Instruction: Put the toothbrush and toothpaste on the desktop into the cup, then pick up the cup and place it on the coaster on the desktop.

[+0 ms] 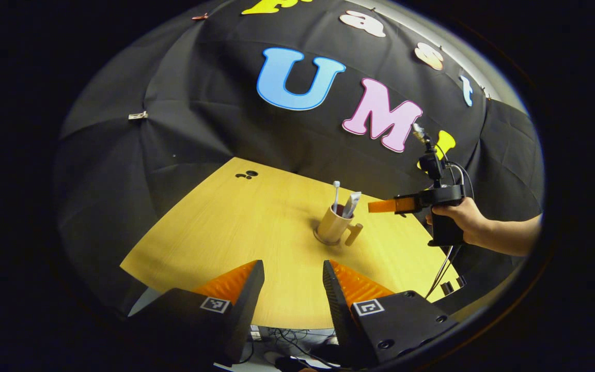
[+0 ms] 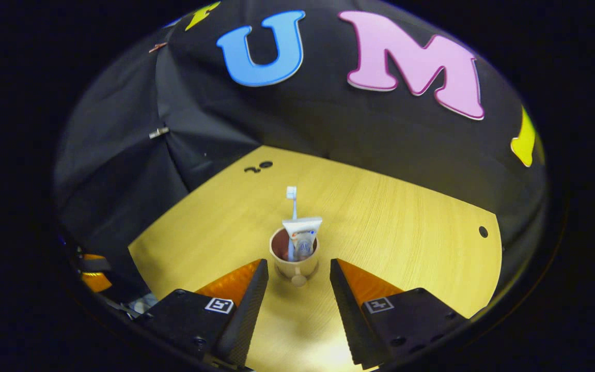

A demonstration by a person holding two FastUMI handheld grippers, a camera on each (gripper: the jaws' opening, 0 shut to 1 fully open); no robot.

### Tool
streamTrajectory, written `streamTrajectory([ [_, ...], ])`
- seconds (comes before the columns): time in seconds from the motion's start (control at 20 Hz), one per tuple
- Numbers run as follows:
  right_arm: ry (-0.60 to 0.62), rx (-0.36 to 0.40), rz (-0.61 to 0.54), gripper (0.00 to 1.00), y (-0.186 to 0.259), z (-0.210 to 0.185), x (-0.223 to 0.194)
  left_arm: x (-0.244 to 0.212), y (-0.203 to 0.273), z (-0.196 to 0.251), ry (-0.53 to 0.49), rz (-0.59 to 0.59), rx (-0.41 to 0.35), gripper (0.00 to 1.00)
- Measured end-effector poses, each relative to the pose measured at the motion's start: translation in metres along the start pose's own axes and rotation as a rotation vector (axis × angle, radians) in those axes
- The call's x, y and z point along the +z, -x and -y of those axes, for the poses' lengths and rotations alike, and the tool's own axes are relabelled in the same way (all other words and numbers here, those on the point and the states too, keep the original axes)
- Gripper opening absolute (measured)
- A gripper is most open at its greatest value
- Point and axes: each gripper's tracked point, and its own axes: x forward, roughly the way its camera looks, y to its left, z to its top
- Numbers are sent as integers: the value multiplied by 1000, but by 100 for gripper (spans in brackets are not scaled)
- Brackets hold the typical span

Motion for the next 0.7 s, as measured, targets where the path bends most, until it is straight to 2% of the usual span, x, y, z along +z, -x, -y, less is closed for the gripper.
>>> streamTrajectory([
  [0.4, -13, -16, 180, 80, 74, 12, 37, 15, -18, 45, -52, -1, -71, 72],
  [0.7, -10, 23, 241, 87, 115, 9, 40, 33, -26, 83, -89, 28, -63, 72],
])
